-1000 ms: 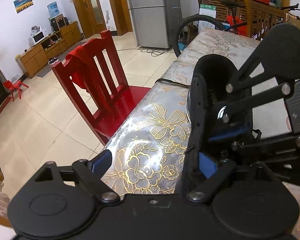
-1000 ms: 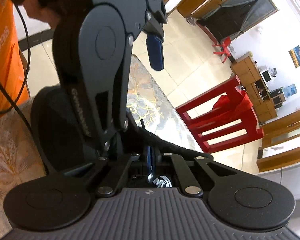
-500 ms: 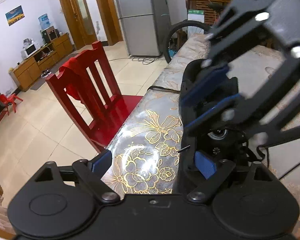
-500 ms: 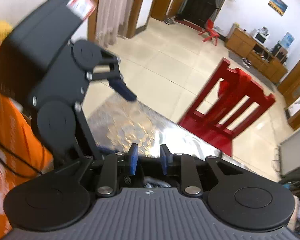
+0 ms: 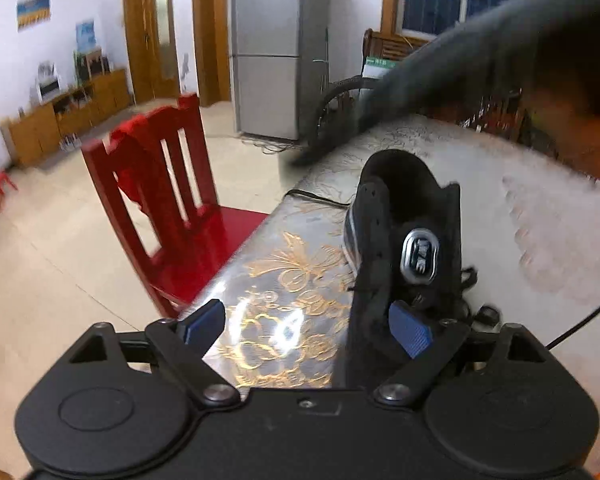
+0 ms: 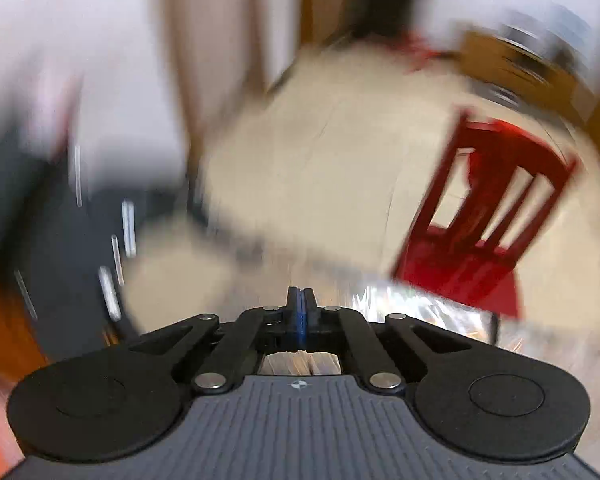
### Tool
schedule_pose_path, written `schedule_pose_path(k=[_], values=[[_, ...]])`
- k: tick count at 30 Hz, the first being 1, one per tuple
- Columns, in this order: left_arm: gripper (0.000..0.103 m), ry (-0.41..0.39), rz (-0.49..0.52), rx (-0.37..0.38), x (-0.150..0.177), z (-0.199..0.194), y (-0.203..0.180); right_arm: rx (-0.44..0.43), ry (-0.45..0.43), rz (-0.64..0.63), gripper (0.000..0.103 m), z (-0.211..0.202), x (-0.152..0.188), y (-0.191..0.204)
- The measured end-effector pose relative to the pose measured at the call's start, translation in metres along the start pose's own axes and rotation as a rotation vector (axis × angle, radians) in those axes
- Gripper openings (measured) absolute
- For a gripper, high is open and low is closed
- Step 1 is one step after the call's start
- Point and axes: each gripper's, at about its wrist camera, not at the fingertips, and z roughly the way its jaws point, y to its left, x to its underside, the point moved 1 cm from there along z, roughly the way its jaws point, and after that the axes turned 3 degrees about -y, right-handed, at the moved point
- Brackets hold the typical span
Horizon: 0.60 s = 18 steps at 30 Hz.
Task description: Lace up shoes with both hands
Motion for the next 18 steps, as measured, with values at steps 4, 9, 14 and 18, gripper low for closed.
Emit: schedule_pose_path(k=[4, 9, 14, 18], values=[[0.085, 0.047, -0.068, 0.087, 0.004, 0.012, 0.006, 0.073, -0.07, 0.138, 0.006, -0.019, 0.009, -0.009], [0.085, 0.078, -0.012, 0.062, 0.011, 0.011, 0.0, 0.166, 0.234, -0.246, 0.021, 0.044, 0.041, 0.031], [0.085, 0.102, -0.025, 0.034, 0.021, 0.008, 0.005, 0.232, 0.376, -0.545, 0.002, 0.074, 0.074, 0.054], [0.085, 0.021, -0.057, 0.044, 0.016, -0.006, 0.013, 0.171, 0.151, -0.194, 0.002, 0.037, 0.046, 0.032]])
